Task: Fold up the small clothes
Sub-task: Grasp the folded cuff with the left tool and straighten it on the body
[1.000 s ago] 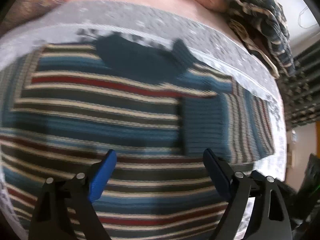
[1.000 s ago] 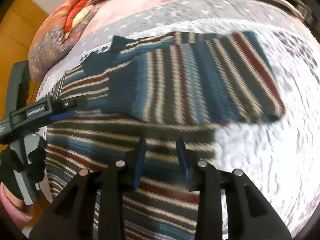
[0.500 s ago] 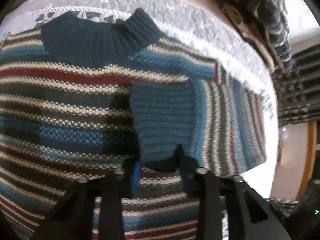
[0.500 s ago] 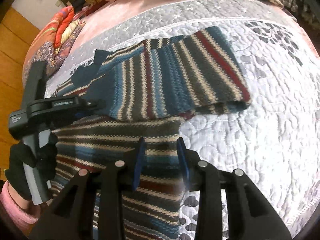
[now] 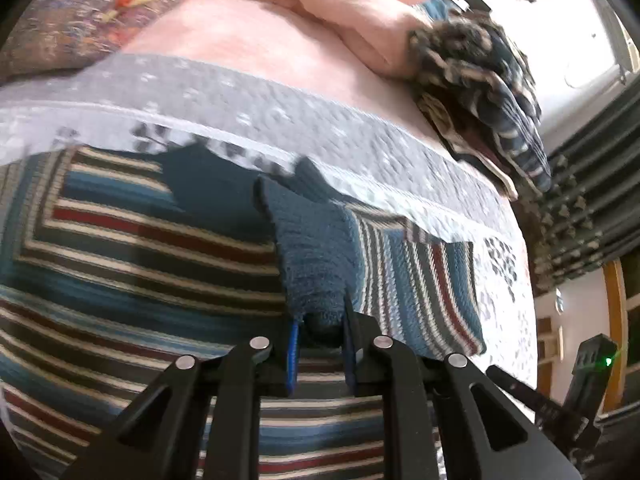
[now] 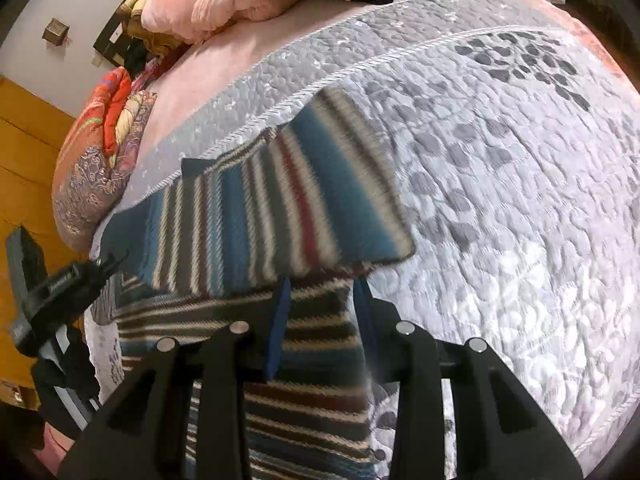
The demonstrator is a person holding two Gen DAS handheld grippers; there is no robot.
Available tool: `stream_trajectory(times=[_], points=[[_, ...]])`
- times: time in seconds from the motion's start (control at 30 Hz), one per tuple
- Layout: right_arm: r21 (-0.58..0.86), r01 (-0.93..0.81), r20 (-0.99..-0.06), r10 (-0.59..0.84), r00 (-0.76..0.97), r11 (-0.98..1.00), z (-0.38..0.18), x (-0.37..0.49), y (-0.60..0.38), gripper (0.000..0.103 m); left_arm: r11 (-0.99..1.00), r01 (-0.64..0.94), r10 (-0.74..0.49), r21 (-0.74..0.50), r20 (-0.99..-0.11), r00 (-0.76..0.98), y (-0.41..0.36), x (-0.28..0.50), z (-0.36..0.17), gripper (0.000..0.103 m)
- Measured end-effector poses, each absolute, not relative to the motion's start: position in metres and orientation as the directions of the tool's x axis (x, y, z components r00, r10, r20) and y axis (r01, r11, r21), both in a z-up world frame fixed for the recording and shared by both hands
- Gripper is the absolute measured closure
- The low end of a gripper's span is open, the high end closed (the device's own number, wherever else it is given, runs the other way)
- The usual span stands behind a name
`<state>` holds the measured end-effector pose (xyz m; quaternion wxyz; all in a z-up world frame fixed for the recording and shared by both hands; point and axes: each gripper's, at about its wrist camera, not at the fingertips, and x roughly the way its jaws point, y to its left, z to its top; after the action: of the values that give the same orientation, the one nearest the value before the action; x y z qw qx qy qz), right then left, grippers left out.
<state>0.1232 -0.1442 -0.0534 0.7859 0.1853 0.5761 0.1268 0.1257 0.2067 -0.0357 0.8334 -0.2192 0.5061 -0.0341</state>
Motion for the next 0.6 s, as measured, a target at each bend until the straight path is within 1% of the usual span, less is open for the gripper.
stream_trajectory(times=[0.2,0.27,0.4,0.6], points=[[0.437,-0.076,-0.856,0.441,0.271,0.896,-0.055,0.138,-0.108,0.069,0.904,-0.237,-0.207,-0.355,-0.851,0.482,0.263,0.121,-0.041,0.086],[0.412,-0.111,-0.866,0.426,0.26,0.905,-0.059,0.144,-0.092,0.07,0.906,-0.254,-0.192,-0.34,-0.861,0.471,0.272,0.12,-0.047,0.086],[0.38,-0.121,-0.886,0.399,0.235,0.917,-0.074,0.151,-0.079,0.069,0.905,-0.272,-0.183,-0.327,-0.877,0.445,0.281,0.118,-0.064,0.086],[0.337,-0.11,-0.917,0.353,0.187,0.935,-0.102,0.154,-0.072,0.071,0.918,-0.291,-0.15,-0.269,-0.915,0.374,0.289,0.116,-0.103,0.085]])
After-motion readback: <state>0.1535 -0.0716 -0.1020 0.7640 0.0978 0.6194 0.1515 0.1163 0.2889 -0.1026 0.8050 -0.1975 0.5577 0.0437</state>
